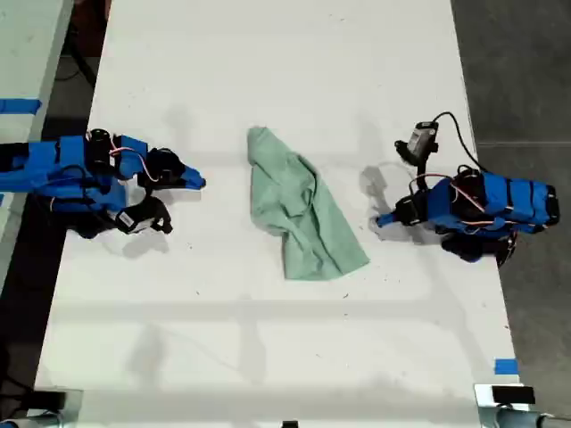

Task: Fold t shirt

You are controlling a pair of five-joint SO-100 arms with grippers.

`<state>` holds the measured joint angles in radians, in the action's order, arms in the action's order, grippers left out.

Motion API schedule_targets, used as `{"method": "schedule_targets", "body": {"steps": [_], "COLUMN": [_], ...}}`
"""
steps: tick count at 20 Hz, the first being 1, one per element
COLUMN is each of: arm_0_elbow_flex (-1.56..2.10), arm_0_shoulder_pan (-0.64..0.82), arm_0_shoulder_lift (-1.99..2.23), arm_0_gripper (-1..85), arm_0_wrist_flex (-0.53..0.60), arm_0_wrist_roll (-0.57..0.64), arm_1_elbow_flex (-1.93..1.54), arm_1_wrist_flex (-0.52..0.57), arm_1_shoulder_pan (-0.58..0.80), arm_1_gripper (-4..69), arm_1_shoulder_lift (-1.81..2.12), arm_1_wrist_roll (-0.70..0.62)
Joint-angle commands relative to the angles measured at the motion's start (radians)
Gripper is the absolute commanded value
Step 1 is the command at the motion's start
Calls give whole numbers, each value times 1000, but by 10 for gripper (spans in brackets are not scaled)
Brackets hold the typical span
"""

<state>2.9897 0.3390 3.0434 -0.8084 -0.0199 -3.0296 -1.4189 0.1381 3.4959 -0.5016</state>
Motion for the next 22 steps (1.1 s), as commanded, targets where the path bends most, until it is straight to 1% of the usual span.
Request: {"method": "schedule_targets", "body": {"steps": [1,2,4,6,7,8,9,10,11,13,15,17,18,19,20,22], "arm_0_elbow_flex": [225,225,227,224,209,186,146,83,-12,-305,-647,-994,-1195,-1414,-1637,-1963], "arm_0_shoulder_pan": [216,213,195,144,97,63,41,18,-3,-83,-137,-192,-219,-250,-279,-333], "arm_0_shoulder_lift": [541,541,541,540,541,540,502,388,196,-270,-684,-1028,-1198,-1379,-1543,-1766], "arm_0_gripper": [3,-1,8,56,73,79,86,95,106,148,173,214,243,259,267,267], "arm_0_wrist_flex": [-262,-262,-258,-245,-227,-221,-221,-206,-178,-161,-210,-308,-403,-505,-575,-594], "arm_0_wrist_roll": [158,158,170,150,117,86,52,26,18,9,43,58,38,43,57,75], "arm_1_elbow_flex": [-43,-43,-43,-20,-12,17,74,143,215,345,456,540,578,612,646,701], "arm_1_wrist_flex": [20,18,17,12,44,75,63,40,41,75,101,129,144,160,172,179], "arm_1_shoulder_pan": [-103,-97,-101,-124,-129,-141,-155,-158,-164,-176,-195,-221,-232,-242,-252,-258], "arm_1_gripper": [47,39,49,116,150,196,248,269,276,292,303,319,319,319,314,301], "arm_1_shoulder_lift": [11,11,11,11,11,11,-3,-60,-155,-376,-535,-676,-759,-838,-910,-1012], "arm_1_wrist_roll": [216,213,190,175,155,143,152,178,201,238,272,302,313,322,331,345]}}
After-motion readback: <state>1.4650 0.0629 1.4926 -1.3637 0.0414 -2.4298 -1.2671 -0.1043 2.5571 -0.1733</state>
